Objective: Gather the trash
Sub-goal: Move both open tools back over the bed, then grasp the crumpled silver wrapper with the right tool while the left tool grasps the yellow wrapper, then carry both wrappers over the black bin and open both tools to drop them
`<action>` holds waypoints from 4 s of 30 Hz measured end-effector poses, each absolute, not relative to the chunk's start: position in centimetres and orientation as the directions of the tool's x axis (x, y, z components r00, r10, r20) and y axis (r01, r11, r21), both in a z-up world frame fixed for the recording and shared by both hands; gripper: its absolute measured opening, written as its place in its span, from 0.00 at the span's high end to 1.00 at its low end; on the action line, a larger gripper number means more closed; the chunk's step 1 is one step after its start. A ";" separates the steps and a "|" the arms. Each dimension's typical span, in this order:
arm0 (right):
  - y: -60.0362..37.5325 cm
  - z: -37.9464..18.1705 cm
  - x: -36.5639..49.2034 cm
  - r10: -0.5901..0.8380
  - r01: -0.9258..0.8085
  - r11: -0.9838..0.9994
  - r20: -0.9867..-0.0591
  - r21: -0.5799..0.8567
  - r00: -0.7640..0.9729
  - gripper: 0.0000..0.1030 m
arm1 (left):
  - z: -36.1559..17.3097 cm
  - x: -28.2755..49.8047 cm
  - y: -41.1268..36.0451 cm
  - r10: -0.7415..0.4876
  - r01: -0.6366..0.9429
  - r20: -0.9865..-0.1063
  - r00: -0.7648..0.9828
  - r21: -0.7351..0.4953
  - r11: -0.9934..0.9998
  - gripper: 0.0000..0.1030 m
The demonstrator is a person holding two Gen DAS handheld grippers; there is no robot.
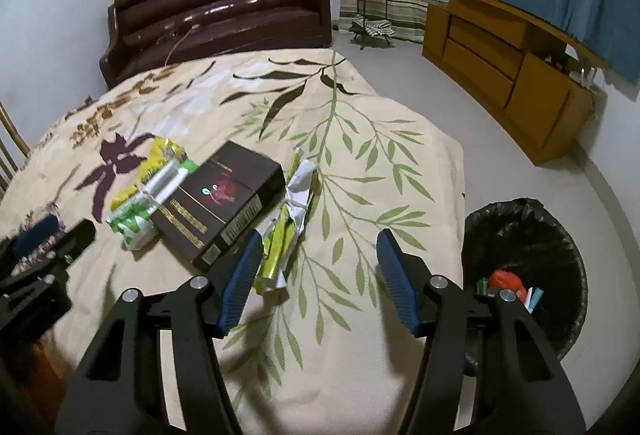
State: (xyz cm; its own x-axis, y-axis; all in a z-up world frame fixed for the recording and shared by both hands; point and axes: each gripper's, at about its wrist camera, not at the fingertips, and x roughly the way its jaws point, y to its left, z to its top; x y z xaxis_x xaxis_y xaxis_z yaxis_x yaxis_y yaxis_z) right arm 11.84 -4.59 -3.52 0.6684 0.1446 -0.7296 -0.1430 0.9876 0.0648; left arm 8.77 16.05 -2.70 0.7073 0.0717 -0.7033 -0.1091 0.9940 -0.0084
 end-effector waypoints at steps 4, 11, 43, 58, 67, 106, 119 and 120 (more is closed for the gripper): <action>-4.3 -3.1 12.0 0.149 -0.150 0.987 -0.723 0.064 0.675 0.44 | -2.8 8.9 16.1 0.069 -0.107 -0.704 0.707 -0.010 0.994 0.33; -3.4 -4.3 13.2 0.136 -0.157 0.987 -0.746 0.044 0.651 0.48 | -2.4 9.6 16.3 0.058 -0.106 -0.702 0.709 -0.024 0.994 0.33; -3.9 -5.5 15.2 0.144 -0.172 0.984 -0.766 0.044 0.626 0.80 | -3.9 16.6 15.3 -0.057 0.067 -0.767 0.639 -0.018 0.998 0.43; -4.0 -5.5 15.2 0.144 -0.173 0.984 -0.766 0.044 0.626 0.80 | -4.3 16.6 14.9 -0.073 0.046 -0.778 0.623 -0.057 0.997 0.51; -3.9 -5.5 15.1 0.149 -0.170 0.984 -0.765 0.053 0.627 0.80 | -4.1 15.3 14.3 -0.065 0.095 -0.766 0.640 -0.006 0.995 0.78; -12.9 -2.2 6.0 0.067 -0.028 0.997 -0.693 0.067 0.717 0.84 | 0.4 6.3 7.1 -0.155 0.150 -0.656 0.739 -0.065 0.987 0.78; -20.4 -1.9 4.0 -0.027 0.102 0.992 -0.674 0.072 0.739 0.84 | 0.5 6.4 -1.6 -0.245 0.280 -0.641 0.727 -0.049 0.959 0.78; -20.9 -1.9 3.9 -0.034 0.111 0.991 -0.673 0.071 0.739 0.84 | 0.5 6.4 -2.1 -0.249 0.287 -0.642 0.725 -0.048 0.957 0.78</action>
State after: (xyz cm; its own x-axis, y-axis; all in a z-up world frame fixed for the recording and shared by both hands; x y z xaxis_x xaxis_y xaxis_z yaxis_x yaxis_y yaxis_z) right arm 3.94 -20.86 -1.92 0.7390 -0.0342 -0.6729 0.1109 0.9913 0.0714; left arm 6.41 -2.13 0.46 0.7246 -0.2495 -0.6425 0.2871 0.9567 -0.0478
